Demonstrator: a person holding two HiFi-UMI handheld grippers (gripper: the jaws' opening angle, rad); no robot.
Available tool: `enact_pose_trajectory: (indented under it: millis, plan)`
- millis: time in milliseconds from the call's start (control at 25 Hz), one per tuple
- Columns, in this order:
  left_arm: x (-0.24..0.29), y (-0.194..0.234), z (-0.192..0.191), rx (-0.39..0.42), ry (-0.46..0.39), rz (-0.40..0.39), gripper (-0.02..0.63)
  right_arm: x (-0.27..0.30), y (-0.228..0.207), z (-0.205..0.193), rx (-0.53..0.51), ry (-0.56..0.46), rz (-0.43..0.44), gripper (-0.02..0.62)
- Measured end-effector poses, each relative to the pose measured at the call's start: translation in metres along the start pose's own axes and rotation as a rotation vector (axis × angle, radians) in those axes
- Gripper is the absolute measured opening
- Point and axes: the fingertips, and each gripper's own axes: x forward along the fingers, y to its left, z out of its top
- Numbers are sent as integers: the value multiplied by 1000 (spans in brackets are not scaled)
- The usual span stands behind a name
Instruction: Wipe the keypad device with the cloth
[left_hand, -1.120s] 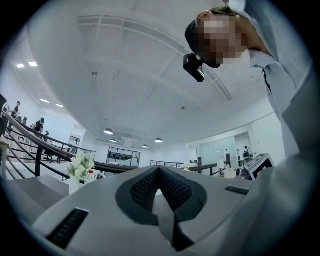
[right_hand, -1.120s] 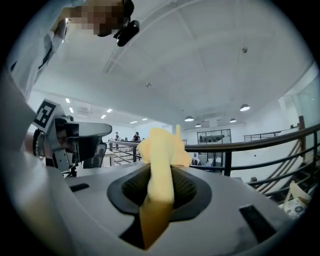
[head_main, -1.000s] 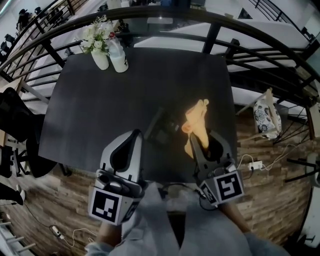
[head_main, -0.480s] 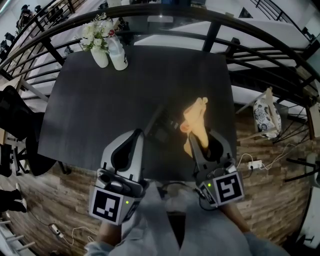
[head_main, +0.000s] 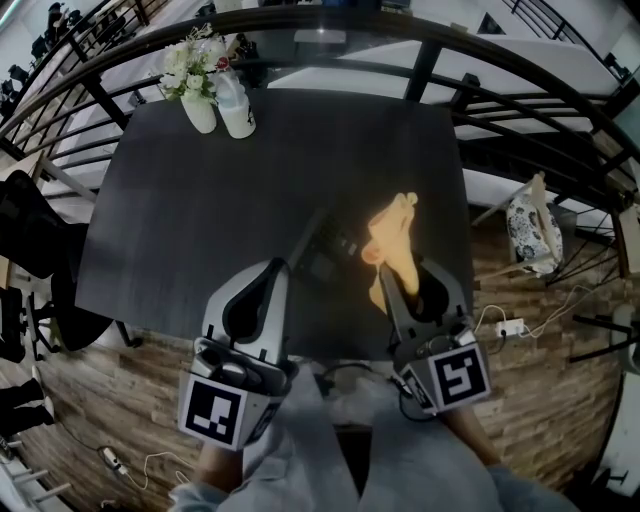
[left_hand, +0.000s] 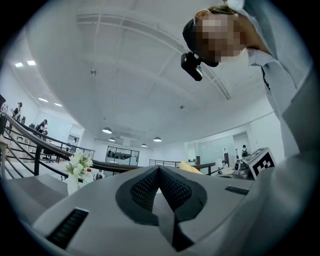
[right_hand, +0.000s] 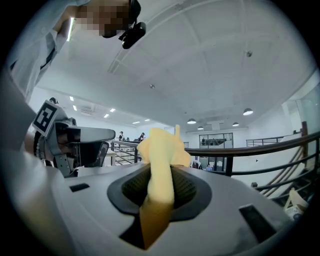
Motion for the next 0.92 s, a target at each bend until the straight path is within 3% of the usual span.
enact_pose_trajectory:
  millis: [640,920]
  plan:
    - [-8,3,-5,-8,33,0,5,2,3,-2,12,7,-4,100]
    - [-6,2,1,3,4,3,5,0,1,-5,4,24,-2,100]
